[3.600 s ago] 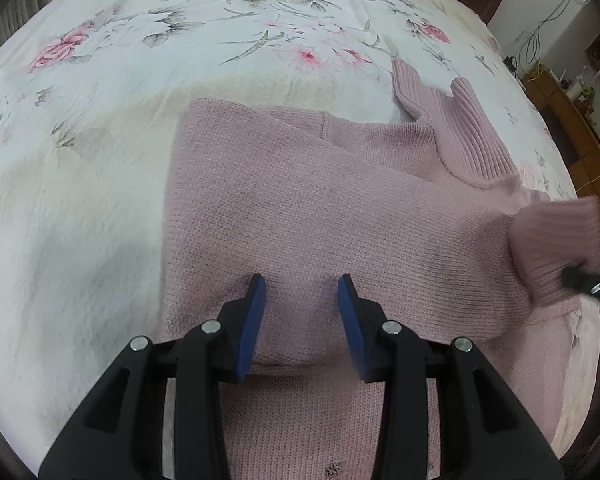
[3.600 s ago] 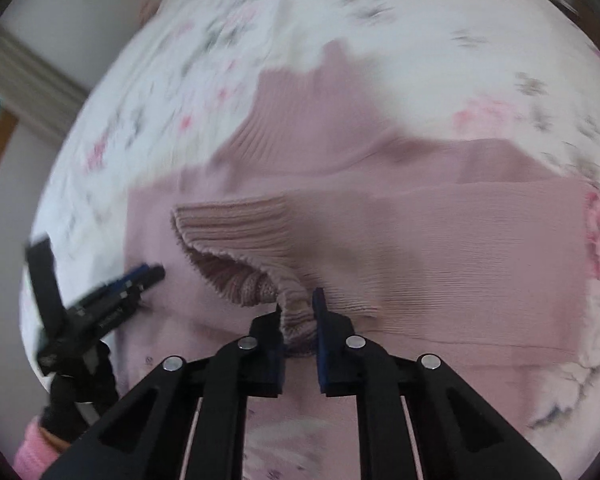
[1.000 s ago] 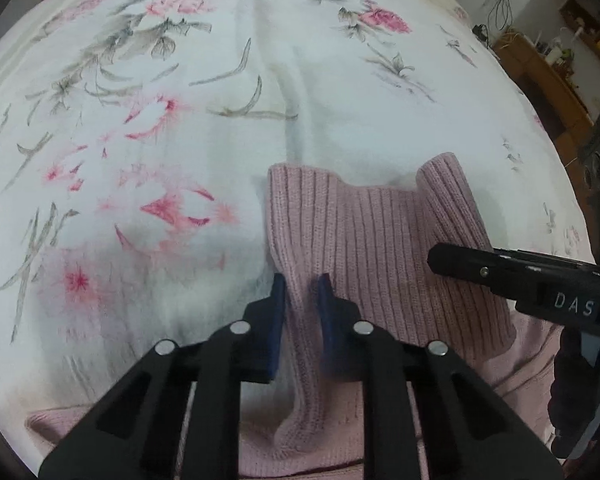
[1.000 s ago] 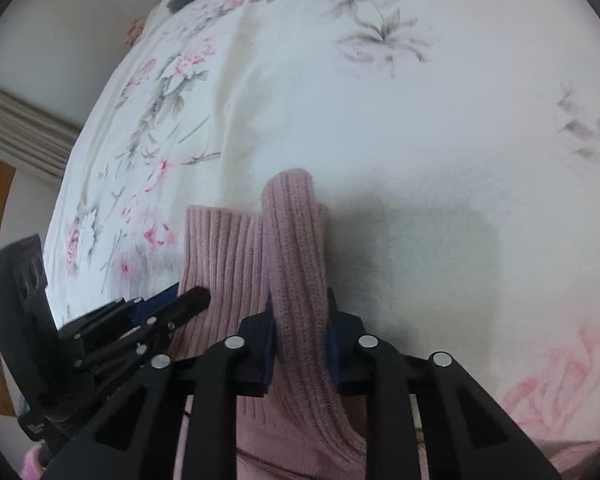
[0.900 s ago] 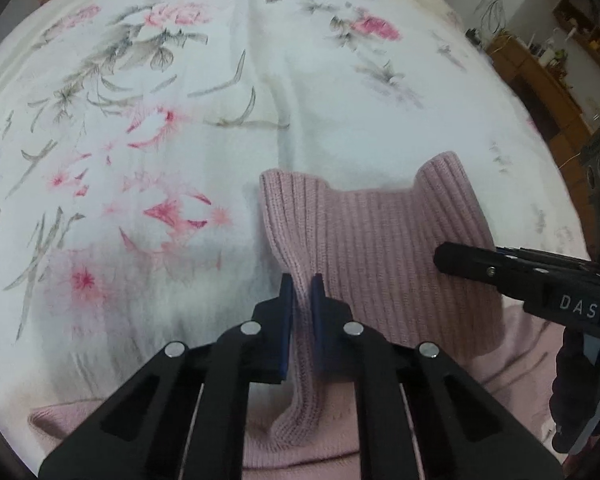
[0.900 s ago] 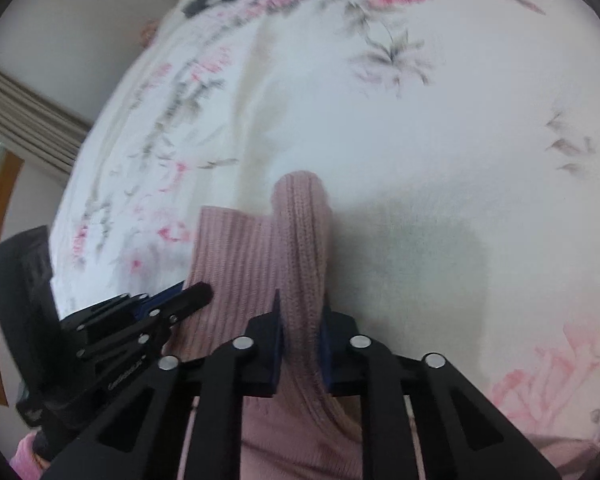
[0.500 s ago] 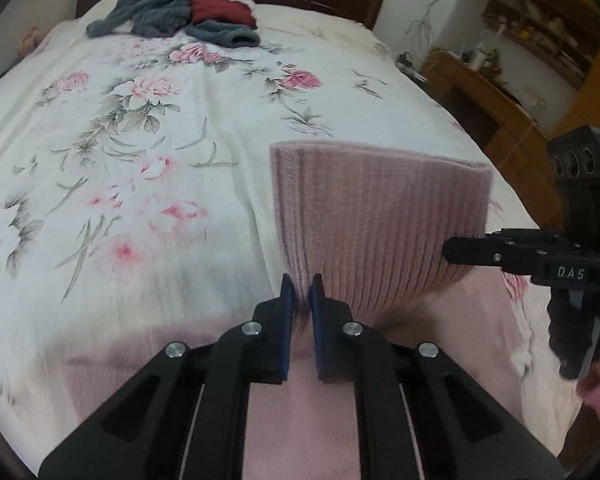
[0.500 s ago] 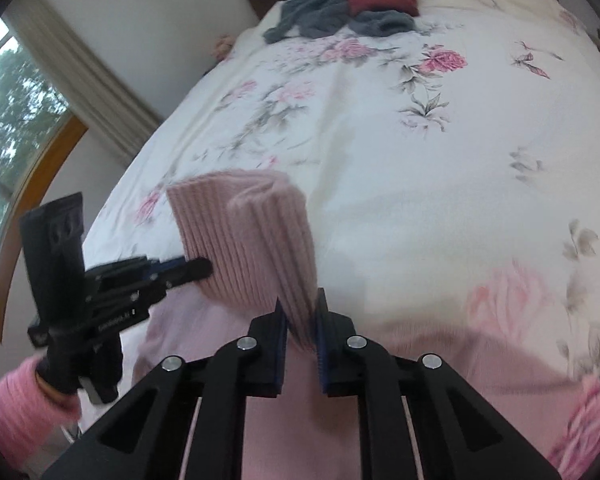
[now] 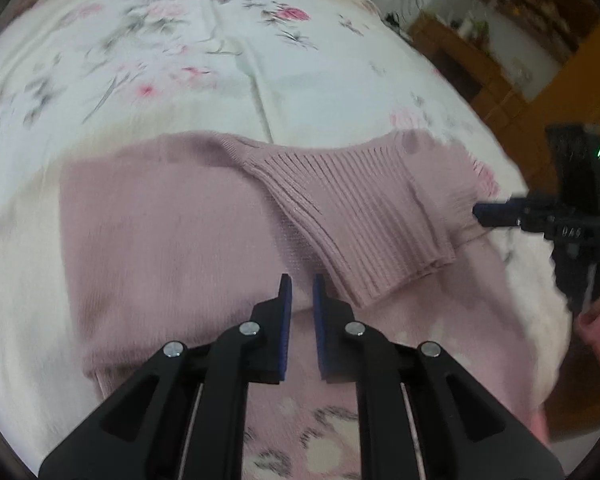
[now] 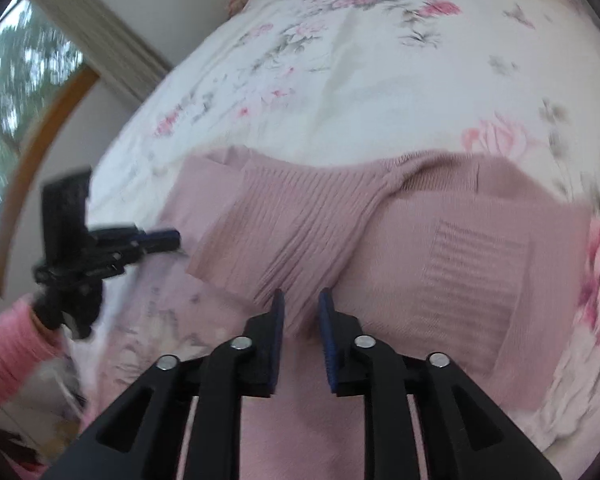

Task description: Fold small clothes

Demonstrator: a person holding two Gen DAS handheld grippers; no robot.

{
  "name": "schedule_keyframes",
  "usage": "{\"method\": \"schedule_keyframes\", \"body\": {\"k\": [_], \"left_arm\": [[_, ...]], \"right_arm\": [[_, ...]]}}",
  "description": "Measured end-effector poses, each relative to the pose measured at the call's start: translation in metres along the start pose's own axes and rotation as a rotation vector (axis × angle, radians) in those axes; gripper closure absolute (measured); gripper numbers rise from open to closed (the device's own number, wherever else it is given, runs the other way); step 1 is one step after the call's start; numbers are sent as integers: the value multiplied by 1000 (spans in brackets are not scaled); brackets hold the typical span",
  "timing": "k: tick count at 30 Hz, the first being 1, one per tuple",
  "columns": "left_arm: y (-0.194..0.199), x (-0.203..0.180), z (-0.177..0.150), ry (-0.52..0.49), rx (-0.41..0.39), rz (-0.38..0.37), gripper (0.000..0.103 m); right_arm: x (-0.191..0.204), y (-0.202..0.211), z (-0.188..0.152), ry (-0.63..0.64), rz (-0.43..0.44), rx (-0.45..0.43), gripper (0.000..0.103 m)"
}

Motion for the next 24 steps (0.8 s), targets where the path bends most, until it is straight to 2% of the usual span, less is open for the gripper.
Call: {"method": "schedule_keyframes", "body": {"k": [2,3,5,8,10,12,17,21,24], "left_arm": [[2,2,6,51,-19,-24,86],[1,1,11,75,-30,-38,85],[-3,-7,18,99,-38,-53,84],[-19,-19,20,88,-8,-16,81],[-33,-19,17,85,34,35,81],[-47,-12,11,98,85,82,82],[-51,-3,6,118,96,49,82],[-53,-3,4,69,111,70,82],[-56,-5,4,54,116,80,82]], "right_arm": [[-2,-1,2,-84,56,-9,66],[-3,-7,4,-120,80,-3,65],[-4,-18,3,-146,54,22,65],[-12,-40,-1,-203,32,75,65],[-16,-53,-5,-254,73,91,70],[-17,-57,-10,-258,87,104,91],[-20,-36,-11,-255,126,56,93],[-34,-43,-20,-242,35,92,94],[-39,-52,-27,-245,24,110,94]]}}
Point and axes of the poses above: each gripper's, at about its wrist camera, not at the fingertips, and y roughly against the way its jaws point, x to its left, z to its top, the point moved 7 cm from there along -y, roughly the way its jaws point, and after that the axes turned 4 degrees about x, right-handed, at the moved point
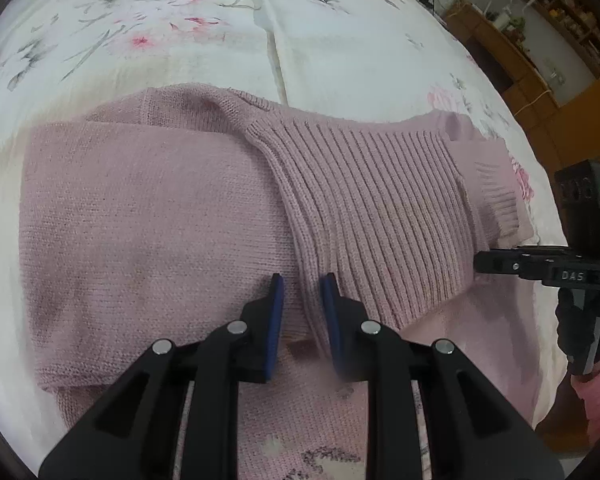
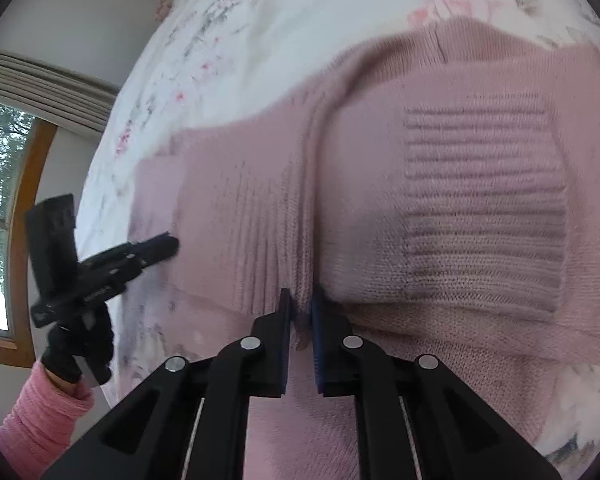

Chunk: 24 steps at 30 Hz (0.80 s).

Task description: Fold small clothes

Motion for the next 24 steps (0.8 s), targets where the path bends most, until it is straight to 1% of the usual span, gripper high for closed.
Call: {"method": "schedule_keyframes", "body": {"k": [3,4,5,6,7,8,9,10,11,12,14,15,17,18,19,21,22,24], "left_arm": [[0,1,-3,10,-12,1,82],[2,1,-4,14,-17,5,80],[6,0,-6,20,-29,22,76],[10,0,-8,25,-37,33,72],[15,0,-11,32,-48,45,65],[24,-2,-18,36,-65,61,60],[29,-3,-24,39,-76,67,56],[36,-5,-32,45,-87,71,51],[44,-6,-44,54,-94,76,48],[52,-8,-57,62,-97,80,48],[66,-10,-88,80,-93,93,47],[71,-12,-102,87,-88,108,47],[87,-12,-138,97,-82,139,45],[95,-10,-154,101,-82,152,44],[103,-9,-170,106,-78,171,41],[119,-5,-204,121,-63,219,40],[126,-3,-218,128,-58,232,40],[143,1,-249,145,-62,250,36]], "right_arm": [[-1,-5,1,-17,-2,-5,93],[1,-6,2,-17,-4,-9,93],[2,-5,3,-10,-7,-16,91],[5,0,0,-6,-18,-30,85],[8,5,-4,2,-34,-43,82],[11,8,-7,13,-50,-53,79],[18,17,-17,40,-80,-76,78],[21,22,-24,52,-93,-89,77],[24,29,-35,59,-105,-100,73],[29,37,-52,65,-117,-117,72],[33,47,-79,72,-133,-133,72],[36,53,-103,75,-152,-141,71],[37,60,-136,74,-175,-145,70],[38,65,-160,62,-179,-144,70],[38,68,-175,50,-175,-139,70],[35,78,-213,15,-172,-134,69],[33,83,-224,6,-177,-136,69],[30,94,-251,-6,-206,-149,62]]}}
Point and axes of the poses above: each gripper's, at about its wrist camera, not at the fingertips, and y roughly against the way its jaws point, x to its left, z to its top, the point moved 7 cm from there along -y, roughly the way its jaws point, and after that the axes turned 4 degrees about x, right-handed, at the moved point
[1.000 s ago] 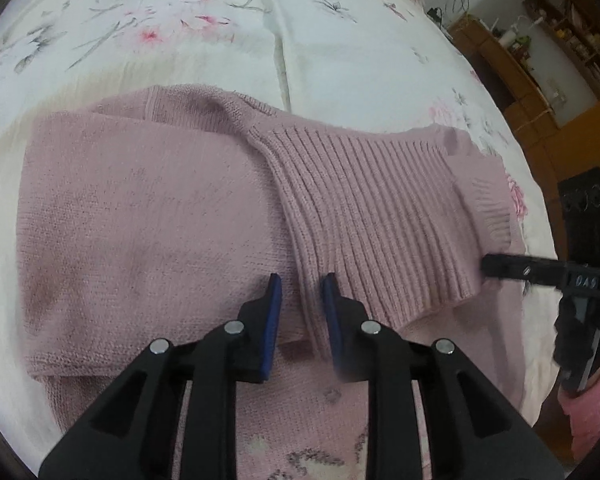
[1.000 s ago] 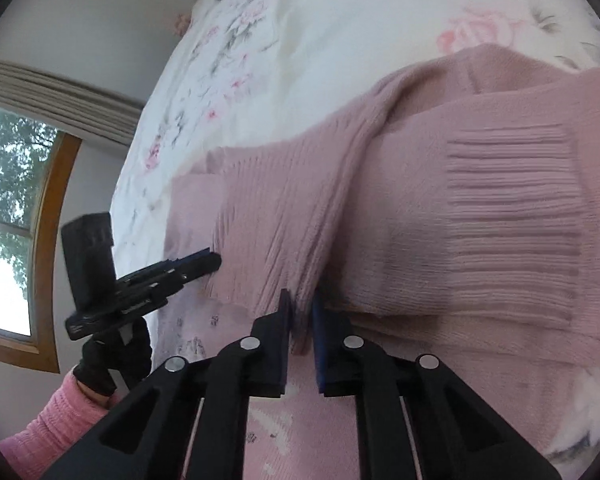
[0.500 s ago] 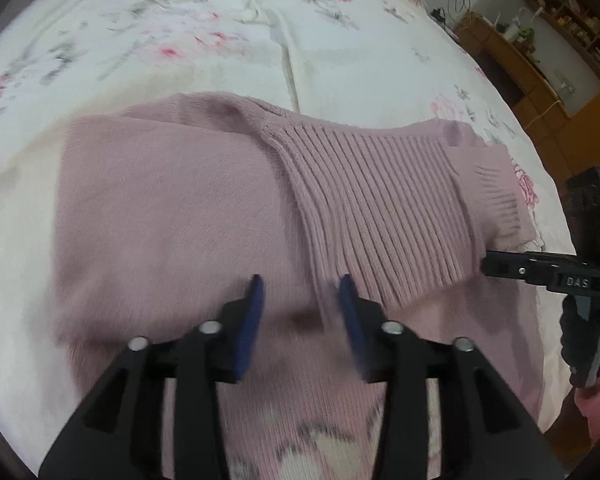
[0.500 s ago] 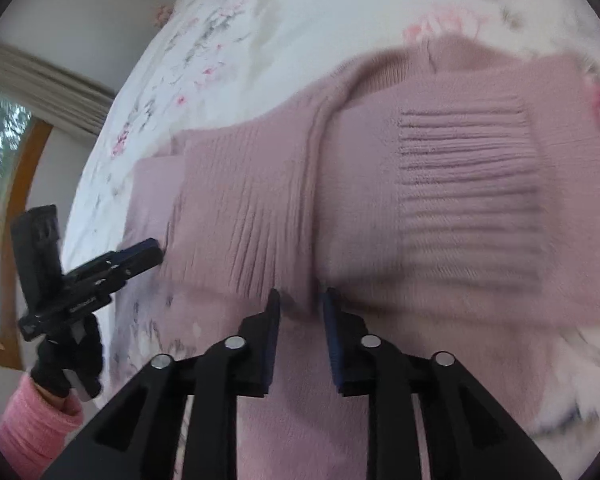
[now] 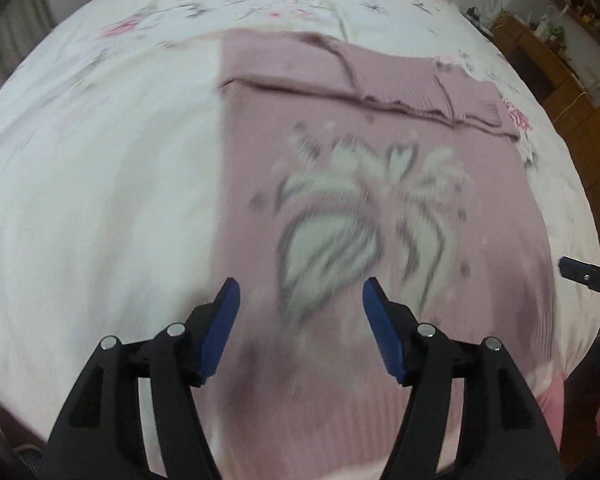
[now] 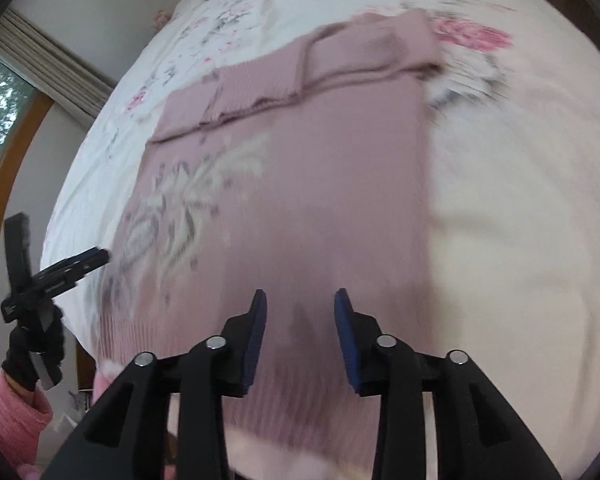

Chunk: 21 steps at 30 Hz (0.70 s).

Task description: Fold small clothes

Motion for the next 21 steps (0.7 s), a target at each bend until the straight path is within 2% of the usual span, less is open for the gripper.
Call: {"method": "schedule_keyframes", "body": {"k": [3,10,21], "left_arm": [[15,13,-29,28,-4,13,33],[20,30,-76,78,37,10,29],[-4,44,-103,106,120,14,27]], "right_arm": [[-10,18,-31,-30,-31,-15,59],[-28,34,-71,-68,-62,-14,54],[-62,-2,-104,-176,-53,78,54]]}}
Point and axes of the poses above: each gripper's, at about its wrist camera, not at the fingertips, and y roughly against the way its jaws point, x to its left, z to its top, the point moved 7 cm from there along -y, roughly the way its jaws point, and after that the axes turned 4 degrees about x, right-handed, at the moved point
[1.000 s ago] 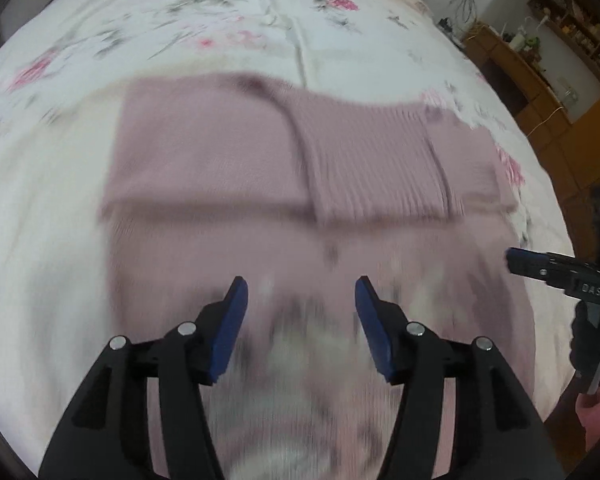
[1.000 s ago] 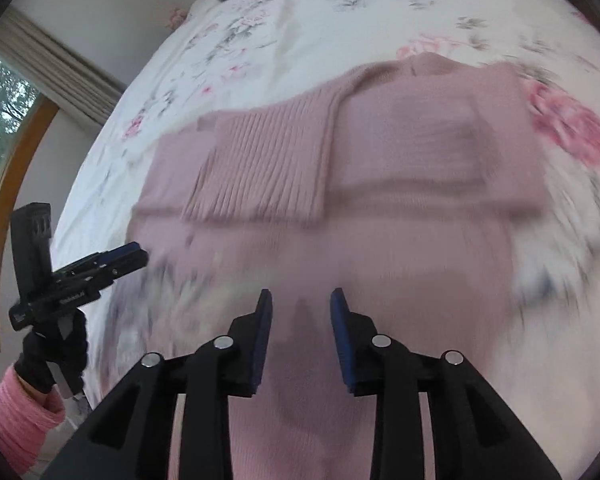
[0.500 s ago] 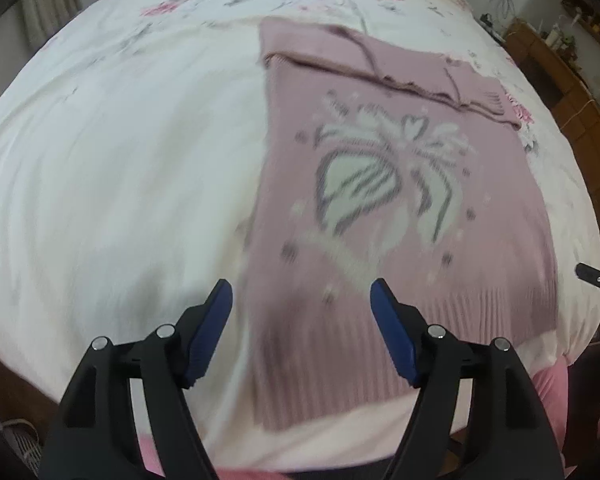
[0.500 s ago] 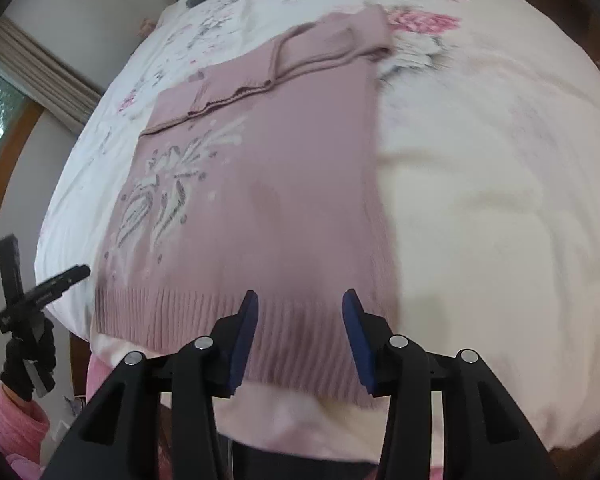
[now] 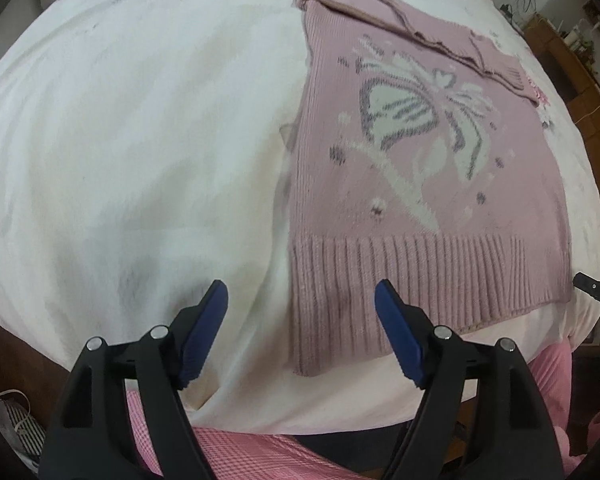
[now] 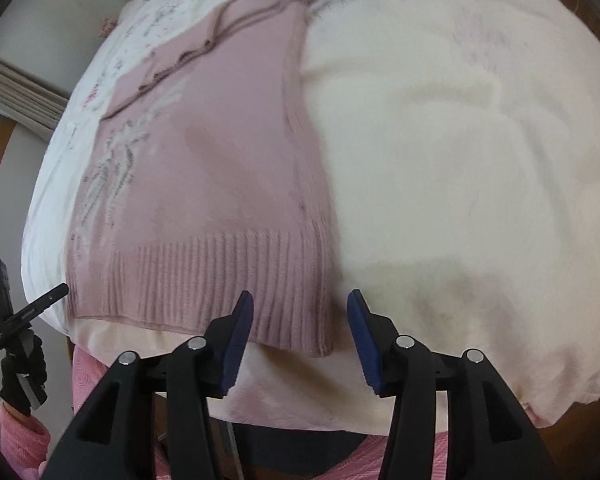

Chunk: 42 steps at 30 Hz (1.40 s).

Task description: Fold small clothes

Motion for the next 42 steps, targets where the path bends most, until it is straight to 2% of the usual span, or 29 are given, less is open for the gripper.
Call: {"method": "schedule_keyframes", "body": {"k": [7,9,10,15,18,19,20,21,23,26,31,33,35,37,39,42], "left_arm": [[-17,-4,-6,3,46,-11,27],[-18,-10,-6,-5,48,-23,31],[-18,-12,-5,-6,47,-31,34],[-18,-17,-7,-30,48,-18,36],[-18,-17,-8,-39,46,-3,40],[-17,-16,-8,-40,44,0,43],[-17,-15,-8,-35,42,8,51],[-15,-13,-8,-26,40,17,54],[-10,-10,-6,-5,31,21,74],[-3,-7,-3,12,19,18,87],[14,-4,3,42,-2,-41,95],[26,-8,9,48,-31,-108,95],[35,-14,17,43,-50,-127,95],[40,-19,23,36,-63,-133,95],[43,-24,29,45,-64,-170,96],[49,-26,40,58,-84,-203,99]], "right_arm": [[1,-18,-5,0,34,38,54],[5,-17,-5,1,78,41,69],[8,-16,-5,4,99,41,70],[6,-22,-4,1,76,58,68],[5,-23,-5,-6,95,57,70],[6,-23,-4,-1,94,53,72],[7,-21,-4,11,93,49,82],[8,-21,-4,16,93,47,91],[10,-16,-3,24,99,33,91],[15,-7,0,29,136,16,92],[30,19,13,31,246,-33,92],[34,33,21,25,294,-60,92],[38,44,30,19,331,-80,92],[41,54,36,13,358,-96,92],[45,62,43,7,390,-107,92],[46,72,55,3,392,-127,92]]}}
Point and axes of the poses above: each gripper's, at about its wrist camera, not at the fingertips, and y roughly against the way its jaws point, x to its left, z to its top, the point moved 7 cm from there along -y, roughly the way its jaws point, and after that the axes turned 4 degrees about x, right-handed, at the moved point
